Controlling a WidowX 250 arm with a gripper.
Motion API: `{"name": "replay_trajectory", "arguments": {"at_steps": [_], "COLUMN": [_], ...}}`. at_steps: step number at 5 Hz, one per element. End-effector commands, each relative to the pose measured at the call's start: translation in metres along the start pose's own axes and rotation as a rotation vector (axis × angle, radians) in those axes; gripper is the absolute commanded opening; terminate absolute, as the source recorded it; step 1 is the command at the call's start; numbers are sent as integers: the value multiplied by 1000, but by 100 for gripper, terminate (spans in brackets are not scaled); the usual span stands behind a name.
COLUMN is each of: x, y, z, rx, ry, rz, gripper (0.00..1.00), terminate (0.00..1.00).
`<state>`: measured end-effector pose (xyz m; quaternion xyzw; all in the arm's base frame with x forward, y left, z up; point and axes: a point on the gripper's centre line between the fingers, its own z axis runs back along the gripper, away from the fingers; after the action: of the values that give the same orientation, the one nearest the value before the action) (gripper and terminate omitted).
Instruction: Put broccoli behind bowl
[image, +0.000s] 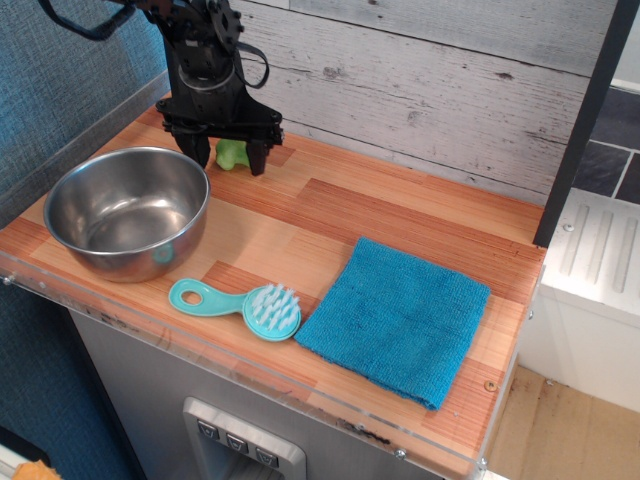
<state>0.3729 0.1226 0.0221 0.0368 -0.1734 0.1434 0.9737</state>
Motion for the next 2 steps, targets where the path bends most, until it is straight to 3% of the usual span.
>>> {"name": "replay_trajectory", "arguments": {"at_steps": [1,2], "x": [16,21], "y": [-1,0], "z": [32,43], "rx": [-2,2], "ry": [-89,-112], "rz": [-18,-27], "gripper": [100,100], "terminate": [0,0]}}
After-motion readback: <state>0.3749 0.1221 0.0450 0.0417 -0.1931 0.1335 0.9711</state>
